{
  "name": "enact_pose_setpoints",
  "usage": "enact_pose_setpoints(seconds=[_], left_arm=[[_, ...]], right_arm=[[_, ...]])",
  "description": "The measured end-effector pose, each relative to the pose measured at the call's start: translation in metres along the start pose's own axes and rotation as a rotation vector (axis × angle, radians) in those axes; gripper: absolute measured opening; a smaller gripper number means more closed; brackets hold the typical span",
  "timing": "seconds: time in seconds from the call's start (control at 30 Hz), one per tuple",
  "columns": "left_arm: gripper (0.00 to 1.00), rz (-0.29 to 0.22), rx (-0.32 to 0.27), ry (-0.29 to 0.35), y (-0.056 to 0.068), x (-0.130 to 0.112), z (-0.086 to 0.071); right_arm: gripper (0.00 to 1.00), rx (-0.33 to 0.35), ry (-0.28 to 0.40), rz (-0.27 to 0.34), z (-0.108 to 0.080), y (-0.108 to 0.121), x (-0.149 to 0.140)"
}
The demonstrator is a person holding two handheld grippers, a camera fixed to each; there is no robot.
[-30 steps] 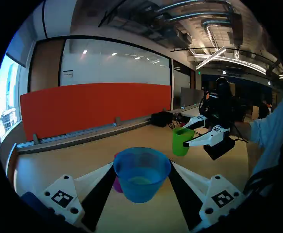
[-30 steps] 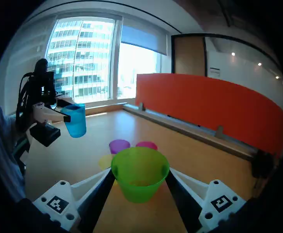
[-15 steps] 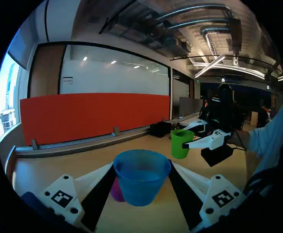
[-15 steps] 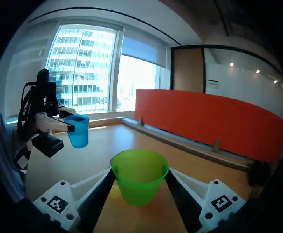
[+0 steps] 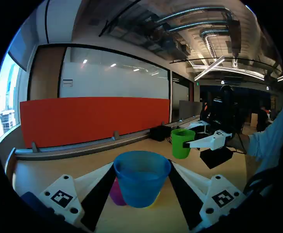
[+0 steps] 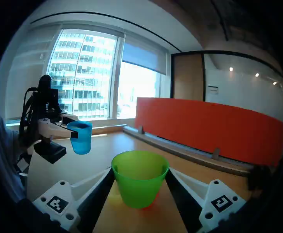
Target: Pour water
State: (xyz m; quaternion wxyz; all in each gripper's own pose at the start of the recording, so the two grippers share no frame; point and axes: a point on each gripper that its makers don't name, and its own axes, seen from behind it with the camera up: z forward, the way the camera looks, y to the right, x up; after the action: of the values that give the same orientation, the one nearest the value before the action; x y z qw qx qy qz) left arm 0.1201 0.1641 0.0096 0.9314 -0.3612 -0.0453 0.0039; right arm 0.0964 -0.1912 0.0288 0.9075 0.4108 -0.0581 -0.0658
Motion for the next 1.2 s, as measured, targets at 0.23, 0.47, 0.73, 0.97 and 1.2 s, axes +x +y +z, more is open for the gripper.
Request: enact_pose_setpoints(seconds=[0.23, 0.47, 0.73, 0.97, 1.2], left_arm=[[0.89, 0.007, 0.0, 0.002, 0.0, 0.004, 0.001], [0.89, 0.02, -0.001, -0.001, 0.0, 0.006, 0.001], [0.89, 0.037, -0.004, 0.008, 0.0, 0.009, 0.003], [0.89, 0.074, 0.005, 0.017, -0.001, 0.018, 0.005], [0.89, 0.12, 0.024, 0.018, -0.005, 0.024, 0.005]], right_arm=[[0.92, -0.002, 0.015, -0.004, 0.003, -0.001, 0.005], [0.92, 0.001, 0.023, -0.001, 0.003, 0.0, 0.006], [0.92, 0.01, 0.023, -0.004, 0.003, -0.002, 0.008], [0.92, 0.027, 0.031, 0.0, 0.005, -0.008, 0.011], [0.92, 0.049, 0.036, 0.002, 0.009, -0.017, 0.013]])
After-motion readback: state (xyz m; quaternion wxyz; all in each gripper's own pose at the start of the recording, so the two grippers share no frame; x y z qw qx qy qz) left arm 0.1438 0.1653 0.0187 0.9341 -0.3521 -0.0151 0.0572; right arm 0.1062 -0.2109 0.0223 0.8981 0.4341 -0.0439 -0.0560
